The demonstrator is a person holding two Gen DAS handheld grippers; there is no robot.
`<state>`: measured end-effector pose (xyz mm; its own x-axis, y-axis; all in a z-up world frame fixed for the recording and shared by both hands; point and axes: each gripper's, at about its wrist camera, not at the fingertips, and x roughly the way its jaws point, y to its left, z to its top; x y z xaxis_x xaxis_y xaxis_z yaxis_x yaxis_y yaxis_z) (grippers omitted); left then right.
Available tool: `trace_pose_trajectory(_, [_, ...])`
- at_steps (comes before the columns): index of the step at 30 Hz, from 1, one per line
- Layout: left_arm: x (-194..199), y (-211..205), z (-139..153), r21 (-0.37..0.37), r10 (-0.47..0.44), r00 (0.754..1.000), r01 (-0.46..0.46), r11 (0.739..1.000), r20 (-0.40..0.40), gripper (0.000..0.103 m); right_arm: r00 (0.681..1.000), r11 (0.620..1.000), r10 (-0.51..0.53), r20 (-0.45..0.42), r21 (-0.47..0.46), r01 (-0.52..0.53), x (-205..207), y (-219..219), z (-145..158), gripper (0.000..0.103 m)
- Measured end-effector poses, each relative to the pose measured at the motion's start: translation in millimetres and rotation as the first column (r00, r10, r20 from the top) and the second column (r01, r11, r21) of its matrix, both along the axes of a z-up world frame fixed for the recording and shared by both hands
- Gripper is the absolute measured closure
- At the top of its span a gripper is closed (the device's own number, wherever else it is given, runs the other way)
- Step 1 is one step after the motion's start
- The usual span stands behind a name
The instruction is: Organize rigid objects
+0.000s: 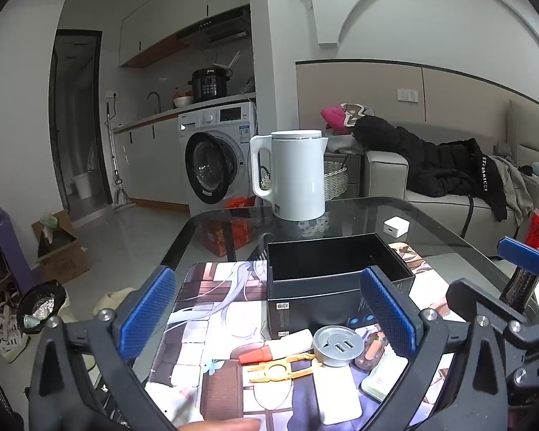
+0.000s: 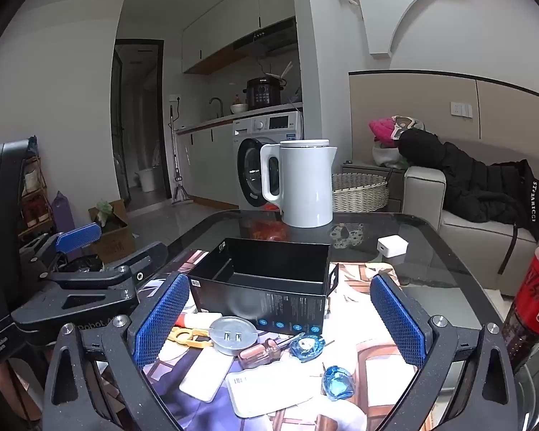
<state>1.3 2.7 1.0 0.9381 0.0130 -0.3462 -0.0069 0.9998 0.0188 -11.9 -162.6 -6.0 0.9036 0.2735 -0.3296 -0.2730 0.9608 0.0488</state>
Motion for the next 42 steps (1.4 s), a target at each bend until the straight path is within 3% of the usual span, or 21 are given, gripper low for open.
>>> trace_pose_trajectory(1, [1.0,2.0,0.6,-0.002,0.009,1.000,-0.009,1.000,0.007,0.000,1.000,1.000,-0.001,-0.002,0.001,0.001,0.1,-0.3,-0.4,0.001])
trace_pose_trajectory(2, [-16.9,-2.9,4.2,0.025,0.001,0.995,-0.004,1.000,0.095,0.000,1.000,1.000,0.000,-0.005,0.004,0.000,0.0,-0.6,-0.8,0.001])
trace_pose_trajectory(3, [-26.3,-7.5,3.7,0.046,-0.005,0.994,0.000,0.999,0.112,0.000,1.000,1.000,0.001,-0.008,0.005,-0.001,-0.3,-0.8,-1.3,0.001])
trace_pose_trajectory(4, [-25.8,-1.5,5.8,0.021,-0.004,0.995,0.002,1.000,0.096,0.000,1.000,1.000,-0.001,-0.010,0.003,0.001,-0.9,-0.9,-1.8,0.001])
trace_pose_trajectory(6, [-20.9,-11.0,7.5,0.054,-0.006,0.998,0.003,0.999,0.061,0.000,1.000,1.000,0.004,-0.009,0.000,-0.004,-2.1,-1.6,5.3,0.001])
trace_pose_trajectory(9, [-12.1,-7.0,8.7,0.031,-0.010,1.000,0.009,0.999,0.029,0.000,1.000,1.000,0.002,-0.012,-0.004,-0.002,-4.0,-0.8,7.5,0.001])
trace_pose_trajectory(42, [-11.2,-1.9,8.2,0.015,-0.006,0.999,0.005,1.000,0.042,0.000,1.000,1.000,-0.002,-0.017,-0.018,0.001,-3.4,-1.2,1.1,0.001])
